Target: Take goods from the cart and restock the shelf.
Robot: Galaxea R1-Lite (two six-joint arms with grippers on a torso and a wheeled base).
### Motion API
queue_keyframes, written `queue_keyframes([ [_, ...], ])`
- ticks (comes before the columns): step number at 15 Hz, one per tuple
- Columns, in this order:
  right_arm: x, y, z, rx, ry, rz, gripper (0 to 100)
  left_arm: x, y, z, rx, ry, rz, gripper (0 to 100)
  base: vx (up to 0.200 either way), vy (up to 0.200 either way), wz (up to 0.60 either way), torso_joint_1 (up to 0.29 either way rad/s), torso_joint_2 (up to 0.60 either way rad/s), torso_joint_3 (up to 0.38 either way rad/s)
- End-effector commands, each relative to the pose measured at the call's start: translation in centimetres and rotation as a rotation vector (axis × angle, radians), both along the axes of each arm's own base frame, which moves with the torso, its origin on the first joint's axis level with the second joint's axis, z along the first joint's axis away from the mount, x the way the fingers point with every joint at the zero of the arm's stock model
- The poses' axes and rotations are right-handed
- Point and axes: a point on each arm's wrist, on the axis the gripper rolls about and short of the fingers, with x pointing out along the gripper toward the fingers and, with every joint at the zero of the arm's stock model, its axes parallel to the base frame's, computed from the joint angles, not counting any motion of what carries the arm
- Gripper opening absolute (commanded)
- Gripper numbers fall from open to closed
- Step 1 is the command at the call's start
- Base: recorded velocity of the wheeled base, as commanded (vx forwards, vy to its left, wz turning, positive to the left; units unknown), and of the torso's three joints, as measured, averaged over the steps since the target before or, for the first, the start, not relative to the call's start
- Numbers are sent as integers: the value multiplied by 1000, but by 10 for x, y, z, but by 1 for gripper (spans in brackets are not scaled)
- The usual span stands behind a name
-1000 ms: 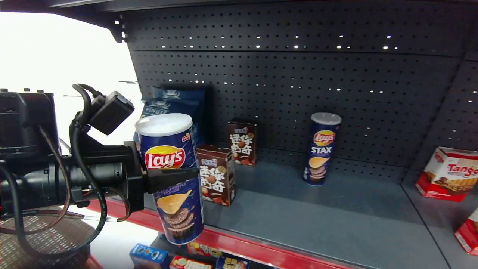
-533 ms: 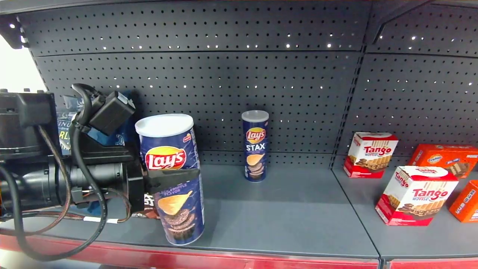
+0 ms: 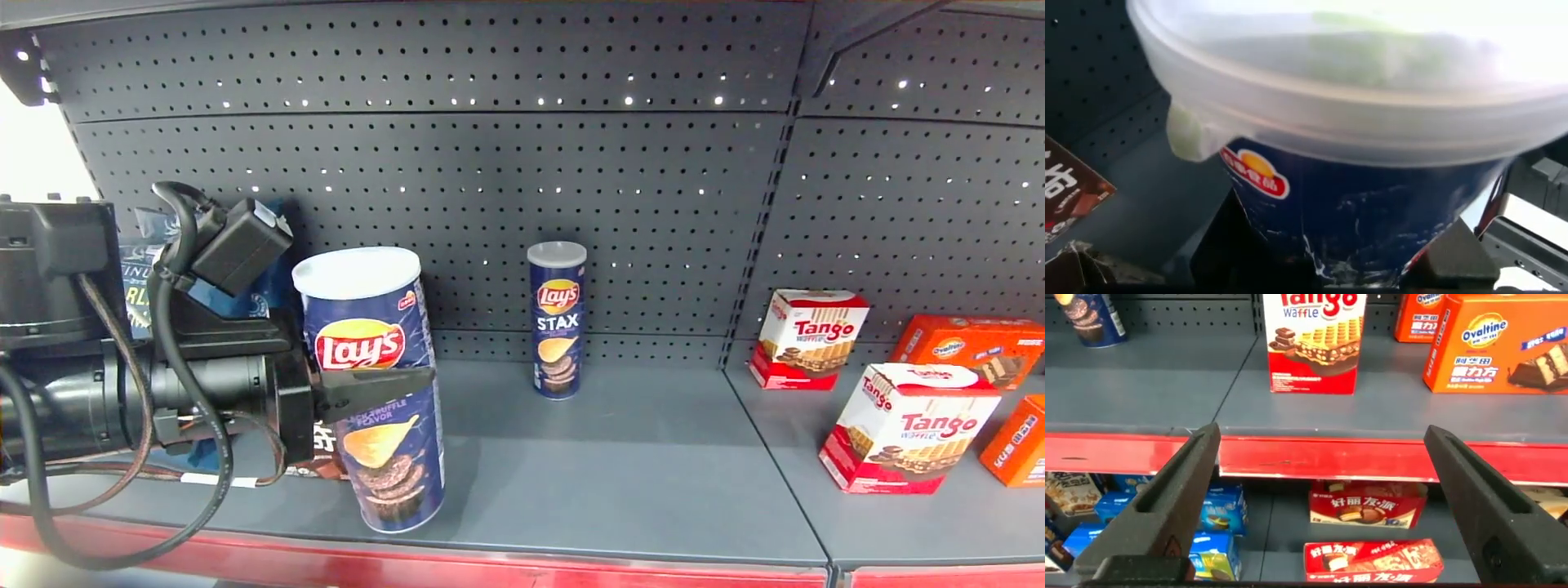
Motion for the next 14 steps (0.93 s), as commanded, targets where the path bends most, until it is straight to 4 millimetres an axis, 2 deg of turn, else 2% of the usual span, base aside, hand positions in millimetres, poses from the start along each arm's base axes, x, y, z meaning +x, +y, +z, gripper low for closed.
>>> queue_keyframes([
  [1, 0, 0, 0, 0, 1, 0, 100, -1, 1, -2, 14, -7, 0, 0, 0, 0, 0, 0, 0, 0],
  [8, 2, 0, 1, -9, 33, -10, 100, -7, 3, -1, 24, -29, 0, 0, 0, 0, 0, 0, 0, 0],
  [9, 1, 0, 11, 1, 18, -20, 100, -9, 3, -1, 24, -29, 0, 0, 0, 0, 0, 0, 0, 0],
  [10, 20, 0, 94, 104, 44, 31, 100, -8, 3, 4, 18, -47, -1, 0, 0, 0, 0, 0, 0, 0],
  [11, 26, 1, 102, 107, 60, 67, 100, -7, 1, 5, 17, -51, -4, 0, 0, 0, 0, 0, 0, 0],
  [12, 28, 2, 101, -8, 69, 146, 100, -6, -2, 3, 19, -46, -18, 0, 0, 0, 0, 0, 0, 0],
  [14, 28, 3, 102, -52, 60, 238, 100, -4, -4, 4, 18, -48, -21, 0, 0, 0, 0, 0, 0, 0],
])
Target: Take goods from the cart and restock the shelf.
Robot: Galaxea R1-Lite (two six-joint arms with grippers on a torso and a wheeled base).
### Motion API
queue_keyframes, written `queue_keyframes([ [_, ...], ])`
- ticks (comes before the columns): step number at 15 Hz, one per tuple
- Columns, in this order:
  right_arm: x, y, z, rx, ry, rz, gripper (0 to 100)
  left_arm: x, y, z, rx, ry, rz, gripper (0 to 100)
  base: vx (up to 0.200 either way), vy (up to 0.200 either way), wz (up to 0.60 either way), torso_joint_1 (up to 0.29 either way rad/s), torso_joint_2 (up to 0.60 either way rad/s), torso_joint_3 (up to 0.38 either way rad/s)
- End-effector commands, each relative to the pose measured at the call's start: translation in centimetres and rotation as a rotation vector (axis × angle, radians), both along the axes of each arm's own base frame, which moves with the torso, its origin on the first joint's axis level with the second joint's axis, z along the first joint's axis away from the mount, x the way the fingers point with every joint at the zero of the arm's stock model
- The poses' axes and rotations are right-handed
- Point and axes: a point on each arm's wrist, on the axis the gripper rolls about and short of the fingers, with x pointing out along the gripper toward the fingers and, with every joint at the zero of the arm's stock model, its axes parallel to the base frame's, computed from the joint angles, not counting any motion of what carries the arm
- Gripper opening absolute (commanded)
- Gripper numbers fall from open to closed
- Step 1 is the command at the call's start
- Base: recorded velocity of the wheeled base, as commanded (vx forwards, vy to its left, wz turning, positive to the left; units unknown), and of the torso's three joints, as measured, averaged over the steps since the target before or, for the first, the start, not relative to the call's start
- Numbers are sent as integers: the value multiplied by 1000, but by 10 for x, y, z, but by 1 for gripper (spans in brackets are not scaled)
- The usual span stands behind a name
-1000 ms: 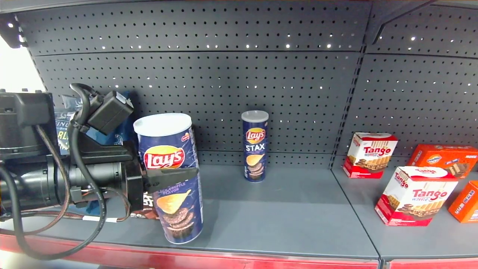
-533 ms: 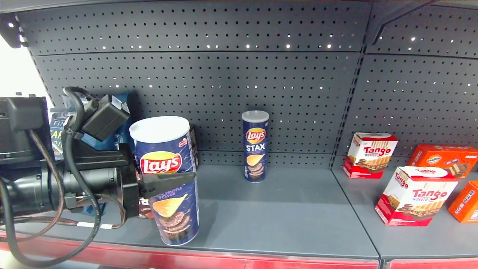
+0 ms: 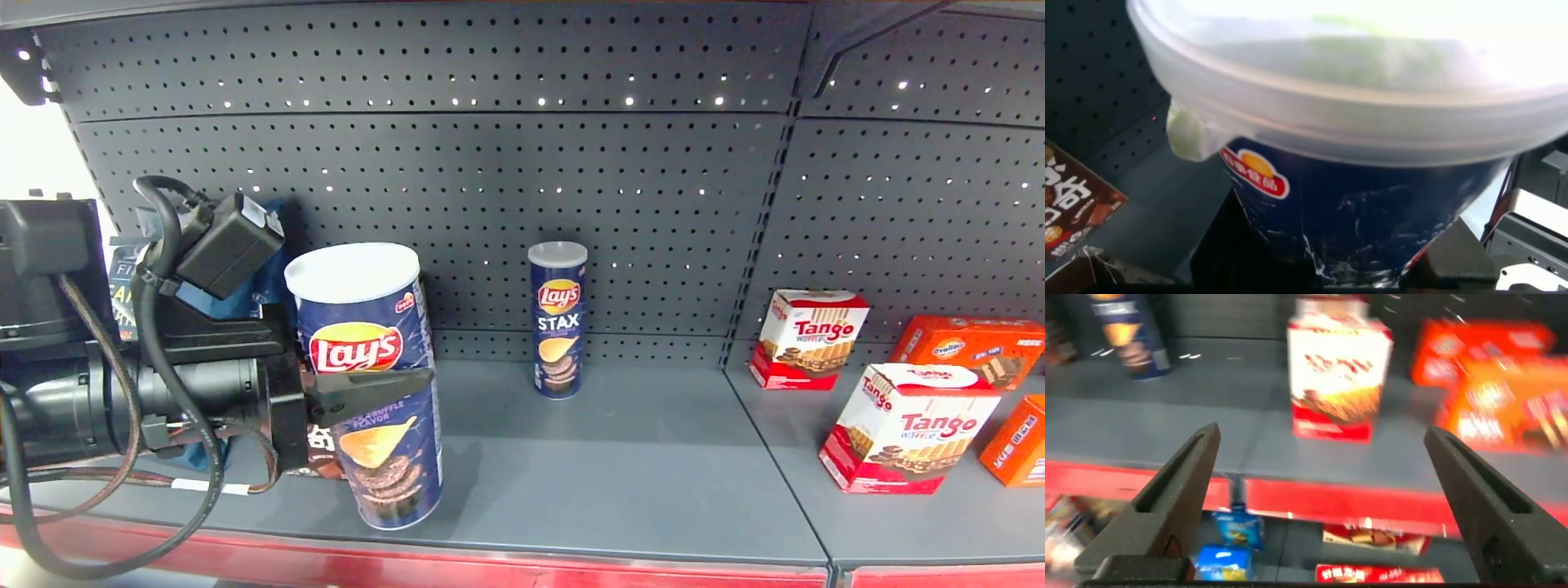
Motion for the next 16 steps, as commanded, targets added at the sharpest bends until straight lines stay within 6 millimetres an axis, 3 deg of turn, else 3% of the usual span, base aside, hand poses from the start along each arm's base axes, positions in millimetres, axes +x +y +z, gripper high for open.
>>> queue_keyframes([
  [1, 22, 3, 41, -37, 42, 155, 100, 3, -2, 3, -1, -5, -3, 0, 0, 0, 0, 0, 0, 0],
  [3, 35, 7, 59, -39, 58, 238, 100, 4, -4, 4, -2, -8, -8, 0, 0, 0, 0, 0, 0, 0],
  [5, 65, 19, 80, -55, 128, 340, 100, 3, -5, 4, -2, -7, -14, 0, 0, 0, 0, 0, 0, 0],
  [7, 93, 34, 81, -100, 196, 404, 100, 3, -5, 4, -2, -8, -14, 0, 0, 0, 0, 0, 0, 0],
  [8, 95, 35, 81, -103, 198, 406, 100, 3, -5, 4, -2, -8, -14, 0, 0, 0, 0, 0, 0, 0],
  [10, 145, 56, 79, -174, 158, 424, 100, 3, -5, 4, -2, -8, -14, 0, 0, 0, 0, 0, 0, 0],
  [12, 178, 78, 79, -173, 142, 464, 100, 3, -4, 3, -1, -4, -11, 0, 0, 0, 0, 0, 0, 0],
  [16, 211, 98, 73, -184, 201, 500, 100, 5, -4, 2, -1, -5, -10, 0, 0, 0, 0, 0, 0, 0],
])
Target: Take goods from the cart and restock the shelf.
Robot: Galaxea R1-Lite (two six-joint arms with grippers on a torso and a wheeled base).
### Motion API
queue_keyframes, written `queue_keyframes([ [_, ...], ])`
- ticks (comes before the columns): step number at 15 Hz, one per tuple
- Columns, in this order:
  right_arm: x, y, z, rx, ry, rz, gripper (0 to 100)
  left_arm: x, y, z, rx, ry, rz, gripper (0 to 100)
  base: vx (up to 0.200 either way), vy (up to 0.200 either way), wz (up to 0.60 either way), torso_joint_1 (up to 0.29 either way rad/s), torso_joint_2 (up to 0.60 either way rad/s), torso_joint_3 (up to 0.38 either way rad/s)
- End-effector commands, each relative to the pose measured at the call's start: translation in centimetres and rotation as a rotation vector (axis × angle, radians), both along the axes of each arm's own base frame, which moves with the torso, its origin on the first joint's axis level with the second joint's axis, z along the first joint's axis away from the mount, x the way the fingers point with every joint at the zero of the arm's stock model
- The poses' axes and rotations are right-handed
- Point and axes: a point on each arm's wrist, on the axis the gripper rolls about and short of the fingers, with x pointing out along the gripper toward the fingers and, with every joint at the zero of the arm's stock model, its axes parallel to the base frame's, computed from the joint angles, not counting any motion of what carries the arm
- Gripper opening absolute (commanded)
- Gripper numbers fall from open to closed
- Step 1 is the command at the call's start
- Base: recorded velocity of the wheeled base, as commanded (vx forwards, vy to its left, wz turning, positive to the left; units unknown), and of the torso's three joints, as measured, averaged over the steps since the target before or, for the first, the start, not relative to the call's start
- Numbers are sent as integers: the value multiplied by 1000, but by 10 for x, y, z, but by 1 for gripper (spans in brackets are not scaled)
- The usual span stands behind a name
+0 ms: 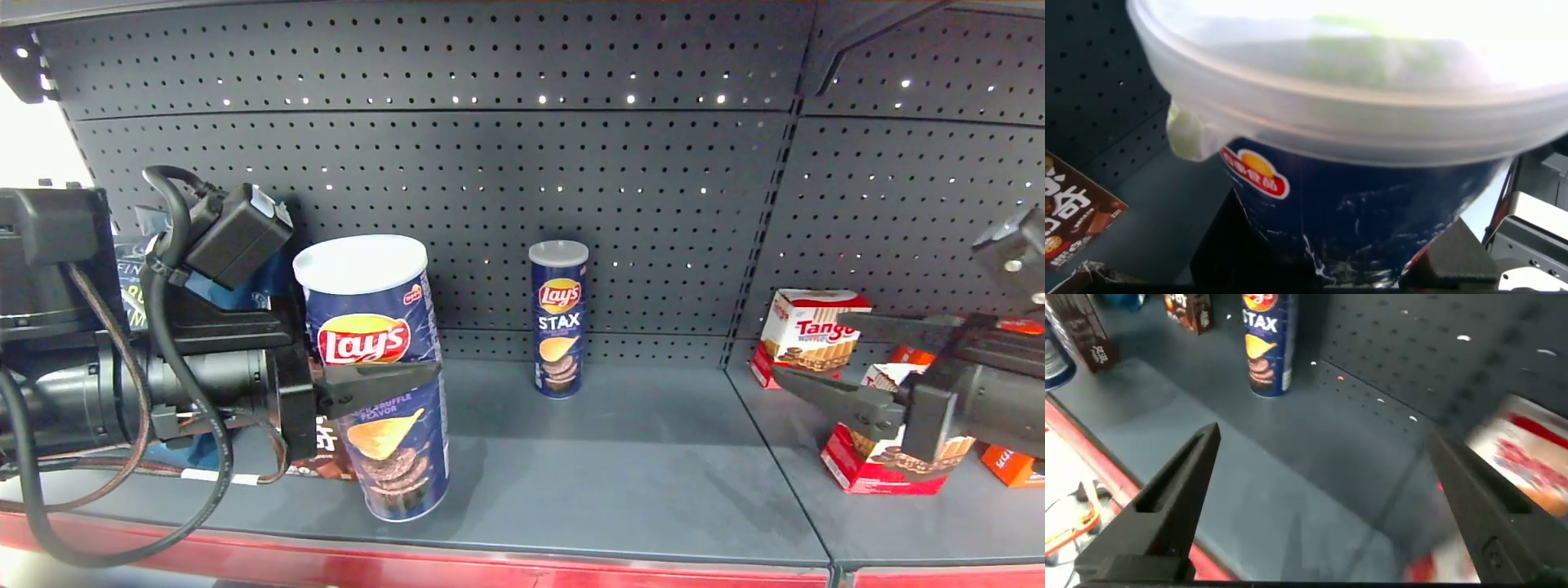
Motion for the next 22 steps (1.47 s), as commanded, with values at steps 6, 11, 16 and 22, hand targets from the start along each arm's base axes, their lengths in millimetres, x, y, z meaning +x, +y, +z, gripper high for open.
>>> queue_keyframes([
  [6, 55, 48, -26, -23, 58, 105, 100, 9, -5, -1, 2, 5, -11, 0, 0, 0, 0, 0, 0, 0],
  [11, 87, 66, -42, 2, 53, 203, 100, 8, -5, -1, 0, 5, -12, 0, 0, 0, 0, 0, 0, 0],
  [16, 116, 83, -51, 18, 35, 267, 100, 7, -5, 0, -2, 7, -14, 0, 0, 0, 0, 0, 0, 0],
  [22, 147, 90, -65, 50, 5, 352, 100, 7, -5, -1, 1, 11, -12, 0, 0, 0, 0, 0, 0, 0],
])
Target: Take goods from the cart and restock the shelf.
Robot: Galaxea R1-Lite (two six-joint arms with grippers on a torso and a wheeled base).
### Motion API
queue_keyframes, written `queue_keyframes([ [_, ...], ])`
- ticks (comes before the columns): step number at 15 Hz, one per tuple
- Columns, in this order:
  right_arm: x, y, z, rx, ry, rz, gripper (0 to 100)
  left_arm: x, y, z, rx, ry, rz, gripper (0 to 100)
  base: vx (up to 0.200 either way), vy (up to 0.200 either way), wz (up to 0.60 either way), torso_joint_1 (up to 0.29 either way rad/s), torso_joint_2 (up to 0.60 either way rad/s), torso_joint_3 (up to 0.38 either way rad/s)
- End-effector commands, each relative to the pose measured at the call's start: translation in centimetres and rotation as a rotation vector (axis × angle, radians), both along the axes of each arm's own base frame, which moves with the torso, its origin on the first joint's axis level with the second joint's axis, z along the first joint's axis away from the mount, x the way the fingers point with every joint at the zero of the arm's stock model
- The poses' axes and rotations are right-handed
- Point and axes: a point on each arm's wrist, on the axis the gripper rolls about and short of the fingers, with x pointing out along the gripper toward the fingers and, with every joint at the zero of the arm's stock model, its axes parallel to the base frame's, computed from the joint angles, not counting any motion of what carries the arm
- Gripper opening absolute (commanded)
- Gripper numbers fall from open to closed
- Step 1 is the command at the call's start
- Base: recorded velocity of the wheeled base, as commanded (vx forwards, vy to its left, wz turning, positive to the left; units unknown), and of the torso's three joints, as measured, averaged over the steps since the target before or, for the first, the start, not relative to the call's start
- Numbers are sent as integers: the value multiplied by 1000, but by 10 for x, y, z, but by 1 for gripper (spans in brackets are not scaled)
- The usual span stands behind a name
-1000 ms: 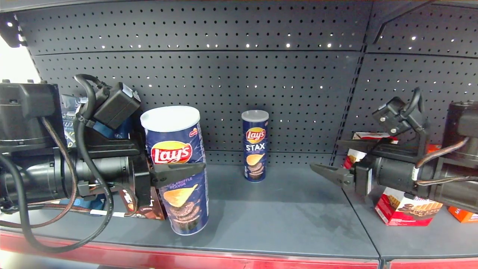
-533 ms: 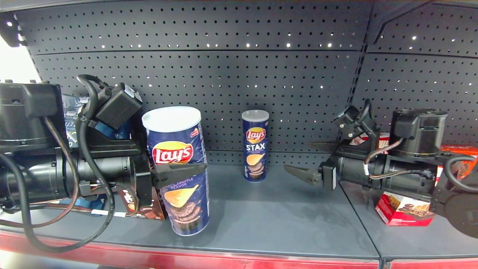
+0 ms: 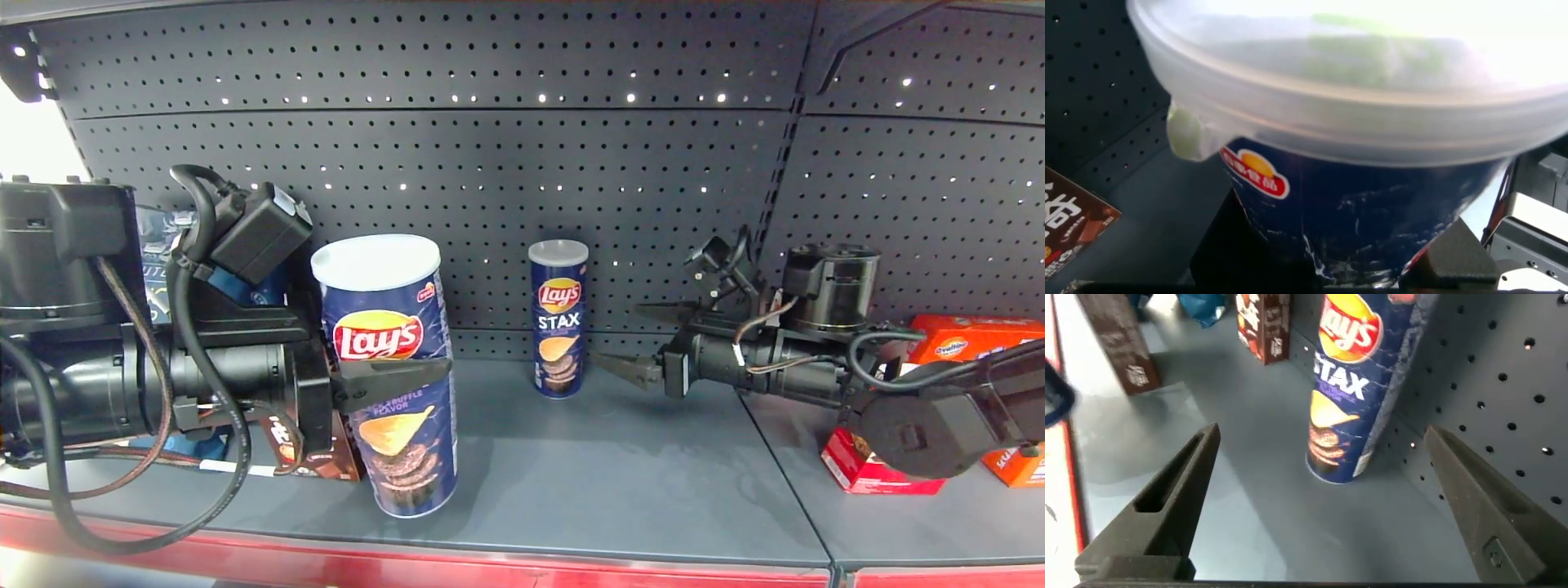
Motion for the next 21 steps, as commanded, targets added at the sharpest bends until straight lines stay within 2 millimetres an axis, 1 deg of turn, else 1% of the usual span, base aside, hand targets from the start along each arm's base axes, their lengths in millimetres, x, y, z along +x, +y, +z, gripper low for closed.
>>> queue_keyframes([
  [1, 16, 4, -12, -5, 17, 12, 100, 0, 0, 0, 0, 0, 0, 0, 0, 0, 0, 0, 0, 0],
  [4, 28, 9, -20, 4, 17, 44, 100, 0, 0, 0, 0, 3, 0, 0, 0, 0, 0, 0, 0, 0],
  [5, 28, 9, -21, 4, 17, 44, 100, 0, 0, 0, 0, 3, 2, 0, 0, 0, 0, 0, 0, 0],
  [8, 46, 17, -36, 0, 30, 45, 100, 1, 1, 0, 0, 4, 5, 0, 0, 0, 0, 0, 0, 0],
  [11, 56, 21, -44, -2, 38, 43, 100, 1, 1, 0, 1, 4, 6, 0, 0, 0, 0, 0, 0, 0],
  [14, 74, 28, -53, 3, 32, 38, 100, 2, 0, 1, -1, 1, 4, 0, 0, 0, 0, 0, 0, 0],
  [15, 74, 28, -53, 3, 32, 38, 100, 2, 0, 1, -1, 1, 4, 0, 0, 0, 0, 0, 0, 0],
  [17, 84, 35, -57, 15, 22, 49, 100, 2, 0, 0, 2, 8, 4, 0, 0, 0, 0, 0, 0, 0],
  [21, 89, 51, -63, 26, 23, 76, 100, 1, 0, -2, 4, 14, 7, 0, 0, 0, 0, 0, 0, 0],
])
